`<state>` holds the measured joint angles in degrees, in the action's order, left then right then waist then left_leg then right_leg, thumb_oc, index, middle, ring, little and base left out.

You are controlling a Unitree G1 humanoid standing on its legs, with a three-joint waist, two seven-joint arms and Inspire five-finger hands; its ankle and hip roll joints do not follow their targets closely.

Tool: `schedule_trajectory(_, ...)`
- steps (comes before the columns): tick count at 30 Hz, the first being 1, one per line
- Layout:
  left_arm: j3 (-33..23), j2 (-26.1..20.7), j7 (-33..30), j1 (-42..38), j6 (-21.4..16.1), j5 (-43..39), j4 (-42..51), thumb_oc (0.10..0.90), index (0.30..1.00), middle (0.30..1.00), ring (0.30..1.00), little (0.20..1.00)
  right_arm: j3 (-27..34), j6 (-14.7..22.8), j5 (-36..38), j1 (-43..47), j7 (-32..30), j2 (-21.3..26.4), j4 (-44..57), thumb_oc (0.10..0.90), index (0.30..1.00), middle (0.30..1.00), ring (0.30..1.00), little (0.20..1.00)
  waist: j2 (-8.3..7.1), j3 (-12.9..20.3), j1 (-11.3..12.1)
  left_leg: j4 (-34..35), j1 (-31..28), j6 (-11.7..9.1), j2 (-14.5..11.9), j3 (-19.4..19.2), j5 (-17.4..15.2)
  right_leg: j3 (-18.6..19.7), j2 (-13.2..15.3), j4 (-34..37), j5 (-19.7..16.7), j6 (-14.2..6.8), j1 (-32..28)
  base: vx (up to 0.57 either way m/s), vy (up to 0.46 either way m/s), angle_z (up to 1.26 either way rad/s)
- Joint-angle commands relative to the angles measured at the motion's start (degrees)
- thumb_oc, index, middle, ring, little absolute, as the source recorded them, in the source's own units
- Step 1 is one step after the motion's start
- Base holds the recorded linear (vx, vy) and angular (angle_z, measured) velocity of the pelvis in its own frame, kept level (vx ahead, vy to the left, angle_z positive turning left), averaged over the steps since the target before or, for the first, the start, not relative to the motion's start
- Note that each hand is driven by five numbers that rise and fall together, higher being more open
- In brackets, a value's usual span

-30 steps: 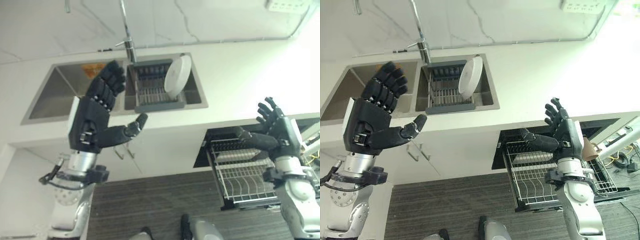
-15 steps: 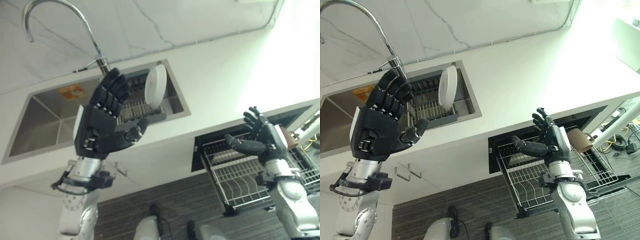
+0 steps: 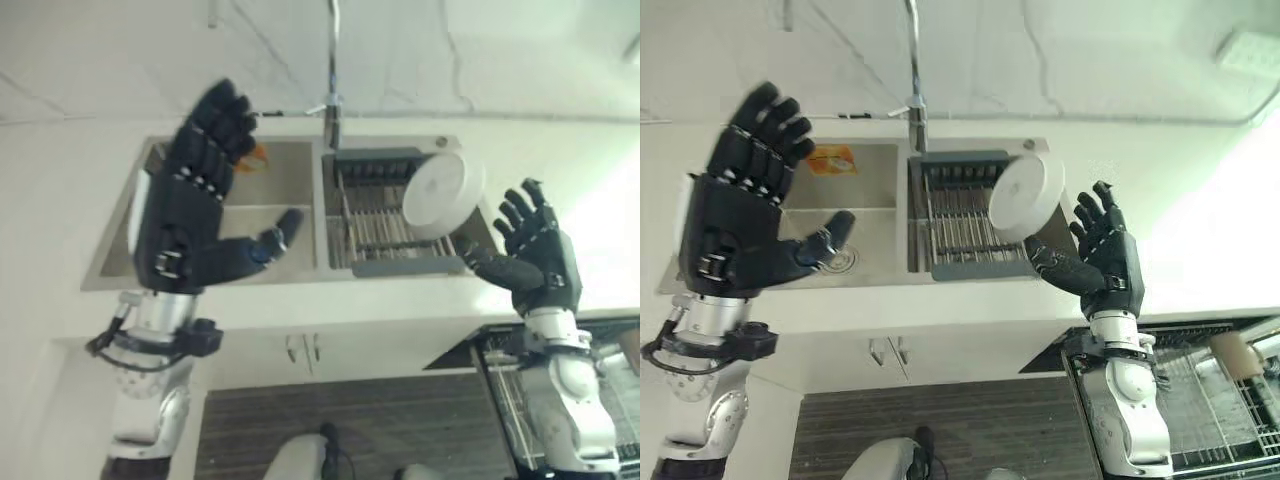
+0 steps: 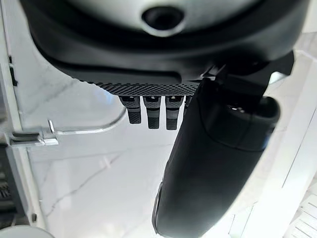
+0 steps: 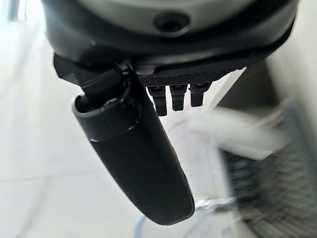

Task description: Place the dishes in the dishwasher.

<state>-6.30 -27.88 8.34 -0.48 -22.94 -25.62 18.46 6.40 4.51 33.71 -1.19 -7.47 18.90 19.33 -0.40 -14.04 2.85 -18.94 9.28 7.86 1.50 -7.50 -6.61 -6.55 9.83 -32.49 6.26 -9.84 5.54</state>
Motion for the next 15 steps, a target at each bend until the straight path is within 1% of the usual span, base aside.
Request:
schedule_trajectory(1,-2.7,-1.9,-1.1,-2.0,-4.9,-2.8,5.6,0.8,0.9,0.9,0.9,0.9,2.2,7.5,2.7,4.9,1.9,3.7,1.9,0.8,0.9,0.9,0.9,0.9,0.19,2.7,-2.0,1.8,-3.1,-8.5,-2.7,6.9,-2.5,-4.3,-3.2,15.3,-5.4,1.6,-0.4,0.12,-0.222,0.0)
schedule_trajectory(2,-2.6,-2.0,-1.3,-2.8,-5.0,-2.9,4.4,0.8,0.9,0.9,0.9,0.9,2.2,7.9,3.0,4.9,2.3,4.1,1.5,0.8,0.9,0.9,0.9,0.9,-0.43,2.5,-3.2,1.8,-3.9,-8.1,-2.1,7.4,-3.1,-2.5,-2.9,15.3,-6.8,1.6,2.3,0.09,-0.235,-0.07)
schedule_trajectory(3,-1.5,-1.3,-2.6,-3.0,-5.5,-1.4,3.9,0.8,0.9,0.9,0.9,0.9,1.6,8.5,3.1,5.4,2.4,4.4,0.8,0.8,0.9,0.9,0.9,0.9,-0.69,2.1,-4.2,1.8,-4.3,-8.6,-2.7,6.9,-3.3,-1.8,-2.5,15.3,-7.2,1.6,4.2,0.11,-0.205,0.28)
schedule_trajectory(4,-0.7,-1.6,-3.6,-3.4,-5.2,-1.5,3.8,0.8,0.9,0.9,0.9,0.9,0.6,8.9,2.6,5.6,1.0,4.7,0.5,0.8,0.9,0.9,0.9,0.9,-0.53,2.2,-3.8,1.8,-4.3,-8.8,-2.9,6.9,-3.7,-2.2,-2.4,15.3,-5.0,1.9,4.0,0.08,-0.195,0.53)
schedule_trajectory(5,-0.5,-1.5,-3.8,-3.5,-4.8,-1.9,3.7,0.8,0.9,0.9,0.9,0.9,0.8,8.5,2.8,5.7,0.1,5.0,0.4,0.8,0.9,0.9,0.9,0.9,-0.86,2.3,-3.8,1.8,-4.4,-8.9,-2.7,7.0,-4.0,-2.0,-2.2,15.3,-3.3,2.0,3.8,0.07,-0.16,0.44)
schedule_trajectory(6,-0.4,-1.2,-3.9,-3.4,-4.3,-2.3,3.9,0.8,0.9,0.9,0.9,0.9,1.1,7.5,3.2,6.0,-0.5,5.3,0.4,0.8,0.9,0.9,0.9,0.9,-1.01,2.8,-3.5,1.8,-4.3,-9.1,-2.8,6.5,-3.9,-2.5,-2.0,15.3,-2.4,2.0,3.1,0.05,-0.168,0.12)
schedule_trajectory(7,-0.1,-0.6,-3.8,-3.7,-3.3,-3.0,4.1,0.8,0.9,0.9,0.9,0.9,1.1,7.0,3.3,7.2,-1.4,5.4,-0.5,0.8,0.9,0.9,0.9,0.9,-1.21,3.7,-2.9,1.8,-4.1,-9.4,-3.4,5.2,-4.0,-3.3,-2.0,15.3,-1.0,2.3,2.0,0.03,-0.144,-0.08)
schedule_trajectory(10,0.1,0.2,-4.1,-3.9,-2.8,-1.4,4.2,0.8,0.9,0.9,0.9,0.9,1.3,7.0,1.5,8.5,-3.3,5.6,-0.9,0.8,0.9,0.9,0.9,0.9,-1.22,4.8,-2.6,1.8,-4.3,-9.7,-3.9,4.1,-4.5,-3.2,-2.5,15.3,0.3,2.9,1.3,0.03,-0.084,-0.17)
schedule_trajectory(12,0.4,0.3,-4.9,-3.7,-2.6,-1.4,4.2,0.8,0.9,0.9,0.9,0.9,1.9,8.3,2.0,9.1,-5.1,6.2,-1.1,0.8,0.9,0.9,0.9,0.9,-0.82,5.8,-2.5,1.8,-4.6,-10.0,-4.4,3.4,-4.7,-2.6,-3.3,15.3,1.0,3.5,1.0,0.05,-0.044,-0.15)
schedule_trajectory(15,0.8,0.5,-5.7,-3.2,-2.8,-1.5,3.8,0.8,0.9,0.9,0.9,0.9,2.6,9.0,1.3,9.3,-6.1,7.2,-1.1,0.8,0.9,0.9,0.9,0.9,-0.48,6.4,-2.6,1.8,-5.1,-10.2,-4.5,3.2,-5.0,-2.0,-4.1,15.3,1.5,3.9,0.7,0.05,-0.028,-0.11)
